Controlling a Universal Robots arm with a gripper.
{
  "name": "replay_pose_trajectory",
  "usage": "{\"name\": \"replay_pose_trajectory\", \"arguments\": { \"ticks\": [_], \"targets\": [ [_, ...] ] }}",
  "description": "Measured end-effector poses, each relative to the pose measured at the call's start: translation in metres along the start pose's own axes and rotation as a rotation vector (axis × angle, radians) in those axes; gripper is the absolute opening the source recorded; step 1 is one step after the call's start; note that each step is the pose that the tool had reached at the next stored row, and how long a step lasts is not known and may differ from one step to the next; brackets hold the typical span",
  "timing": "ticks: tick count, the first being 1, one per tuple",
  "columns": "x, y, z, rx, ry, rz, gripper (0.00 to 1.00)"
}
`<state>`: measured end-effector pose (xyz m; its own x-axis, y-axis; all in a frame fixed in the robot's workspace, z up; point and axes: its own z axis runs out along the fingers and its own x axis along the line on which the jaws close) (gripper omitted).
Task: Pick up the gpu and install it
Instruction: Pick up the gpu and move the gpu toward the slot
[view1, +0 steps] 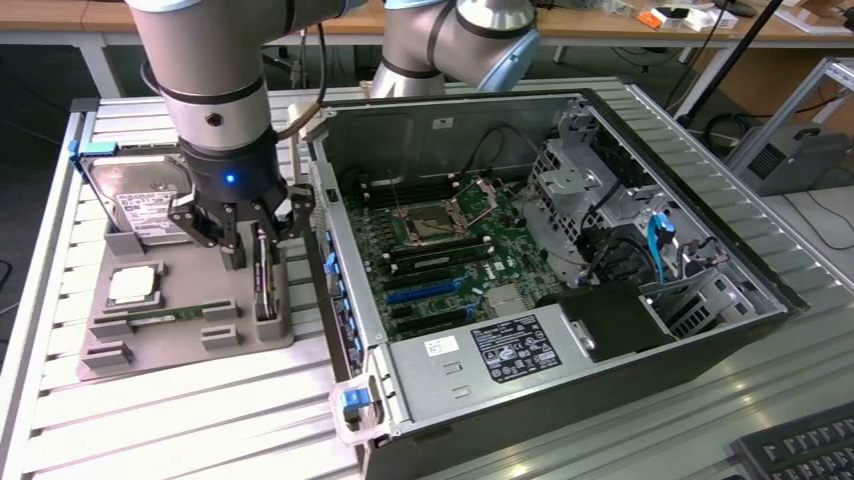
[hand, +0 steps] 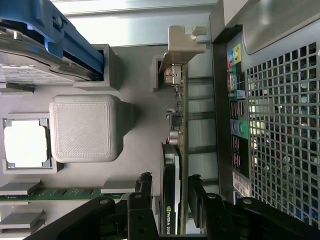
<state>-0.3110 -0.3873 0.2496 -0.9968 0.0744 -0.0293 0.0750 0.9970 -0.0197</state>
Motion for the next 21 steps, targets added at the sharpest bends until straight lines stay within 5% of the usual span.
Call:
{"name": "replay_pose_trajectory", "arguments": {
  "ticks": [5,8,21],
  "targets": [
    [0.001,0.0086,0.0027,0.0224,-0.0017,-0.001,0.42],
    [0.001,0.0131,0.0049,0.0288,-0.0022,-0.001,0.42],
    [0.002,0.0205,0.0093,0.0315,-0.0024,-0.001,0.42]
  ]
}}
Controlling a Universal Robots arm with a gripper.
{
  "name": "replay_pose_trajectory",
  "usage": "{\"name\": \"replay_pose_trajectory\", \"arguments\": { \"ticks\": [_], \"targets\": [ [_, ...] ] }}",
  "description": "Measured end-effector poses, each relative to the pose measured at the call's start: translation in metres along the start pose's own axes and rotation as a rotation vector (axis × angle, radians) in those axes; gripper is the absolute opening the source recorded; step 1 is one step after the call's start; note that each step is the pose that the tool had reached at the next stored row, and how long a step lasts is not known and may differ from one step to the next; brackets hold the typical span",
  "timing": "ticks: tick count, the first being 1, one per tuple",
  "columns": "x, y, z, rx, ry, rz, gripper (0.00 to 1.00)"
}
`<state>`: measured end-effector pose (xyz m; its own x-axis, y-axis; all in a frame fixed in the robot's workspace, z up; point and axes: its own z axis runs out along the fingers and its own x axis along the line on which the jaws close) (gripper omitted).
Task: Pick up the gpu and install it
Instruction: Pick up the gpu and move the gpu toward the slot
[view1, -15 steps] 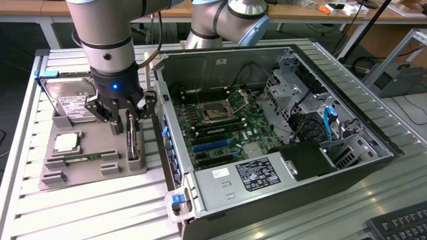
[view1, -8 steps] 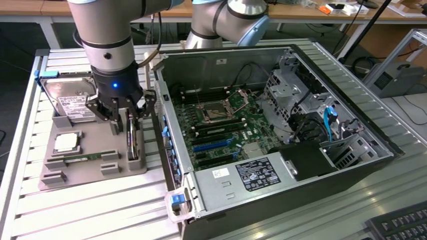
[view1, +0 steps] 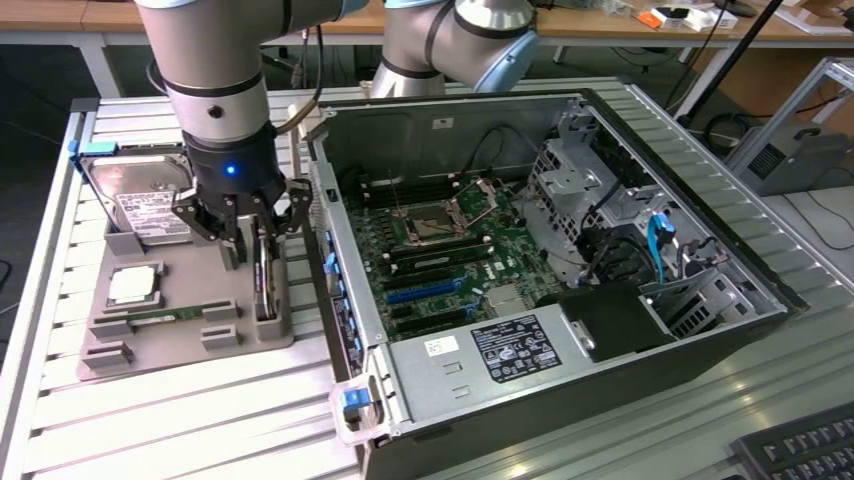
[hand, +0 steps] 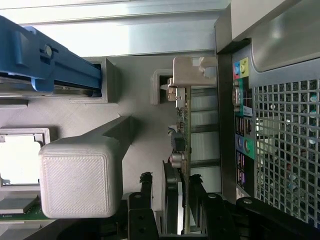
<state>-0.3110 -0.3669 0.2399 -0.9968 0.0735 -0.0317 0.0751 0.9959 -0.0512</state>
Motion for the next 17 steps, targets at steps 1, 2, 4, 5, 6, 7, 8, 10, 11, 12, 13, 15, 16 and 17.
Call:
{"name": "replay_pose_trajectory", "arguments": {
  "ticks": [1,2,4,5,6,7,8,10,11,12,13,15,16,17],
  "targets": [
    [0.0000,0.0000,0.0000,0.0000,0.0000,0.000,0.42],
    [0.0000,0.0000,0.0000,0.0000,0.0000,0.000,0.42],
    [0.0000,0.0000,0.0000,0.0001,0.0001,0.000,0.41],
    [0.0000,0.0000,0.0000,0.0001,0.0001,0.000,0.34],
    [0.0000,0.0000,0.0000,0.0001,0.0001,0.000,0.29],
    [0.0000,0.0000,-0.0001,0.0001,0.0001,0.000,0.29],
    [0.0000,0.0000,0.0000,0.0000,0.0001,0.000,0.29],
    [0.0000,0.0000,0.0000,0.0000,0.0001,0.000,0.29],
    [0.0000,0.0000,0.0000,0.0001,0.0001,0.000,0.29],
    [0.0000,0.0000,0.0000,0.0000,0.0000,0.000,0.29],
    [0.0000,0.0000,0.0000,0.0005,0.0000,0.000,0.29],
    [0.0000,0.0000,0.0000,0.0008,0.0000,0.000,0.29],
    [0.0000,0.0000,0.0000,0.0008,-0.0002,0.000,0.29],
    [0.0000,0.0000,-0.0002,0.0007,-0.0002,0.000,0.29]
  ]
}}
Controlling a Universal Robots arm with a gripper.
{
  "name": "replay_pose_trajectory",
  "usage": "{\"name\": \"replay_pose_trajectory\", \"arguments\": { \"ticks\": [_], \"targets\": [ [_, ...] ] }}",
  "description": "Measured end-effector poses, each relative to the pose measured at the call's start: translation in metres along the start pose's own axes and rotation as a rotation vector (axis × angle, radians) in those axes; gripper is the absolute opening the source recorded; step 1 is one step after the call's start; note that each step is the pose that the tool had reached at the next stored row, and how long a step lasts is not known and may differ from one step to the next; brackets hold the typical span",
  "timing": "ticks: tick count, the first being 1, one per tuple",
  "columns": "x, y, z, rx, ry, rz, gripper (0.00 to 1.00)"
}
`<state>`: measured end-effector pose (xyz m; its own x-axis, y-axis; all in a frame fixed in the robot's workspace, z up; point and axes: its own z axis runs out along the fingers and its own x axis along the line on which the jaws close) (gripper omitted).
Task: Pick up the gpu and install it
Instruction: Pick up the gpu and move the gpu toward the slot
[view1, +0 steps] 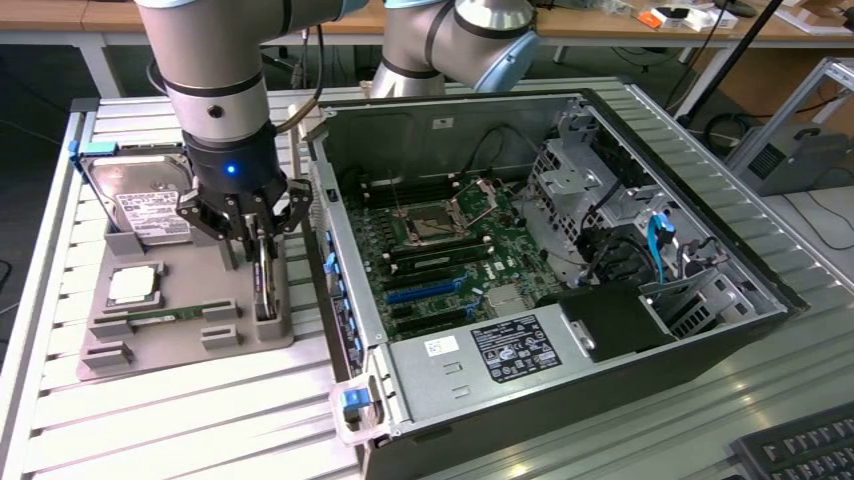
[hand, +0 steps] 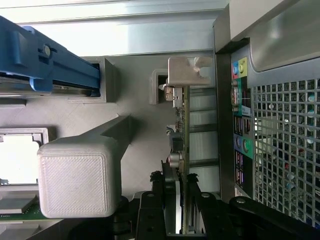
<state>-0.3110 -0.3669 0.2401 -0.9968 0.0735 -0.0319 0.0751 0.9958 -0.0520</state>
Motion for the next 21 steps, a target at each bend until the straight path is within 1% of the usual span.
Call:
{"name": "replay_pose_trajectory", "arguments": {
  "ticks": [21],
  "targets": [
    [-0.0001,-0.0002,-0.0038,0.0001,0.0002,0.000,0.29]
  ]
}}
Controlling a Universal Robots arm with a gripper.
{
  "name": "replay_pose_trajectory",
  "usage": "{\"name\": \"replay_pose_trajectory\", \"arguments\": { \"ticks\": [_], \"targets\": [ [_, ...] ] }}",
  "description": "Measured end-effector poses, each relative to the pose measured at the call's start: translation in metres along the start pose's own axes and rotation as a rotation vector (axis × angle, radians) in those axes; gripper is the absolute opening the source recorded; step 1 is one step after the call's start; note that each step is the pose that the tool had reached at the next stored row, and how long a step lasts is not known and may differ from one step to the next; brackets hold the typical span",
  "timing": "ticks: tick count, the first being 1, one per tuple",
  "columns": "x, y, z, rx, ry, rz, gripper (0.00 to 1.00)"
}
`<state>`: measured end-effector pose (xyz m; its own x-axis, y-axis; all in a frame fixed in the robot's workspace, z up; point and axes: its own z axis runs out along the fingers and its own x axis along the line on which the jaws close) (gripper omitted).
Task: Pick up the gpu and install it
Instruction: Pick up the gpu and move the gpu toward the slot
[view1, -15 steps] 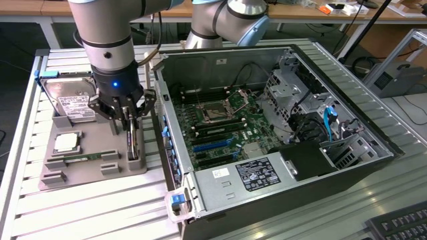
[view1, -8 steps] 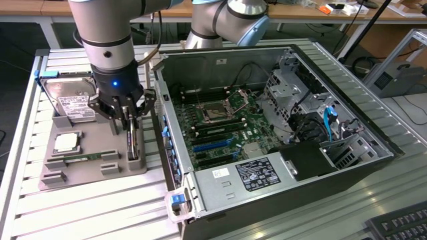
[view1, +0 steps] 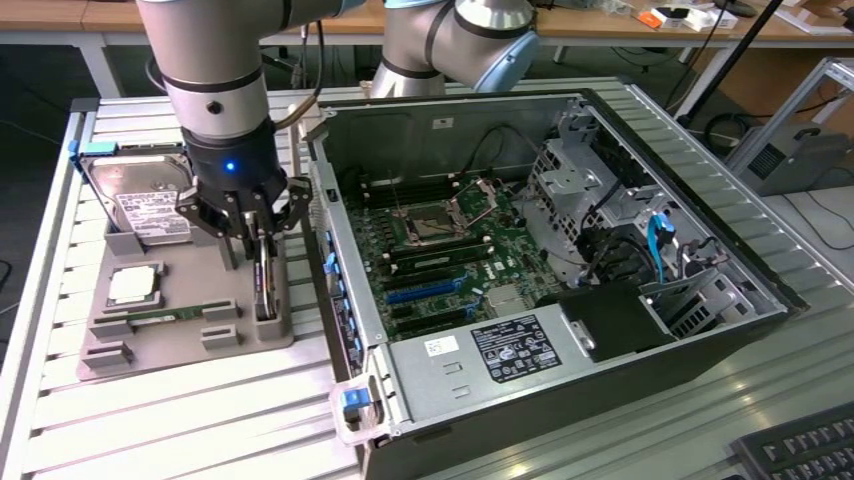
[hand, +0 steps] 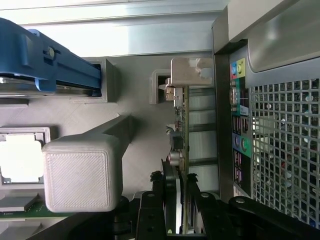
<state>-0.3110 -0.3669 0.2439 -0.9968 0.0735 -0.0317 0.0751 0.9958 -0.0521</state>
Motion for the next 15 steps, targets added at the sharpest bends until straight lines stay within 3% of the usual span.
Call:
{"name": "replay_pose_trajectory", "arguments": {
  "ticks": [15],
  "targets": [
    [-0.0001,-0.0001,-0.0028,0.0000,0.0000,0.000,0.29]
  ]
}}
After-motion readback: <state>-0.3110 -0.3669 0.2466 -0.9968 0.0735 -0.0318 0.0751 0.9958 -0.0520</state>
